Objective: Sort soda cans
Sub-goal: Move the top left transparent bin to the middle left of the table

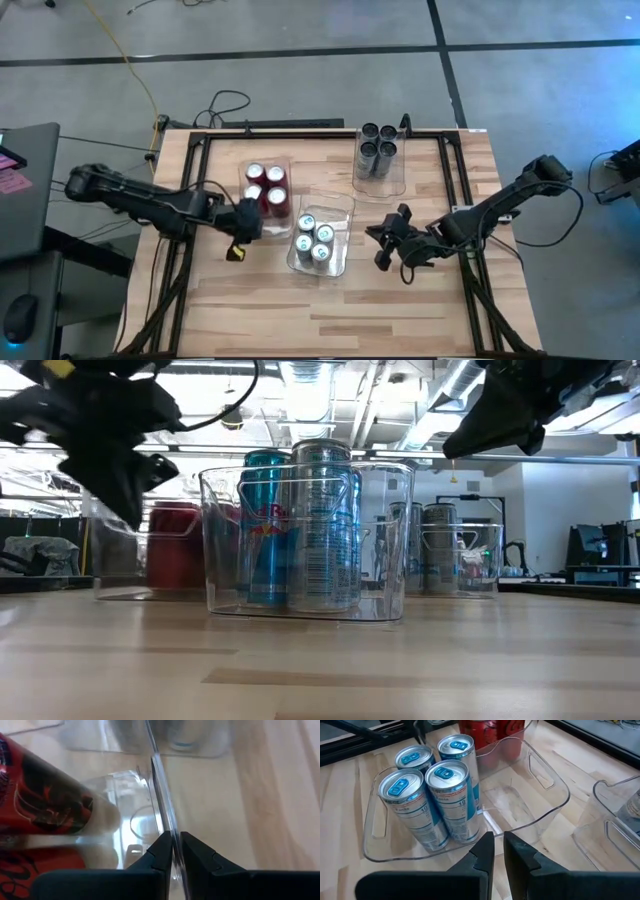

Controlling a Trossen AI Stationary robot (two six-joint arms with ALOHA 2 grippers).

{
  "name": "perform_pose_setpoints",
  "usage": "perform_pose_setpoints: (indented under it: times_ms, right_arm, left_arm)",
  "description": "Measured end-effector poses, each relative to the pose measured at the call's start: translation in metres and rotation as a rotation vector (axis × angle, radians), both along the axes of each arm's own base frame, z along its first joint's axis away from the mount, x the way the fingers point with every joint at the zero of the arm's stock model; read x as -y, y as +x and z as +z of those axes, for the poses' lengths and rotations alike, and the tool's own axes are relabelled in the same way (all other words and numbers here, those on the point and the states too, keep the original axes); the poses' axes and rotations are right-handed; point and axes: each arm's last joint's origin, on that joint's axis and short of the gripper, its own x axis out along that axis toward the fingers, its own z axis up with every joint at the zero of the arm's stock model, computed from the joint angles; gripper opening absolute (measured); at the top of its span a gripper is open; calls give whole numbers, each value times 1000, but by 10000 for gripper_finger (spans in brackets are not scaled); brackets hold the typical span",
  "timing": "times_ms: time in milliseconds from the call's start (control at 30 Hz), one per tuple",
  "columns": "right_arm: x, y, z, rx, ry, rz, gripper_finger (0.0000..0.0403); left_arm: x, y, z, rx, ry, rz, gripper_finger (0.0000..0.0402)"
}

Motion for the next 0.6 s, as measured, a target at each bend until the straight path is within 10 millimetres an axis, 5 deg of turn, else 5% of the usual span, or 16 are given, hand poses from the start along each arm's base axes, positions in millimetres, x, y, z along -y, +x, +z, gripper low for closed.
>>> perform_pose_setpoints:
  times_ms: [267, 600]
  right_arm:
    - [4, 5, -5, -17, 7, -21, 59]
    - [21, 29, -41, -120, 14, -152, 39]
  left_arm:
    - [26, -8, -2, -36, -41, -65, 31]
    - [49, -14, -1, -37, -104, -100, 31]
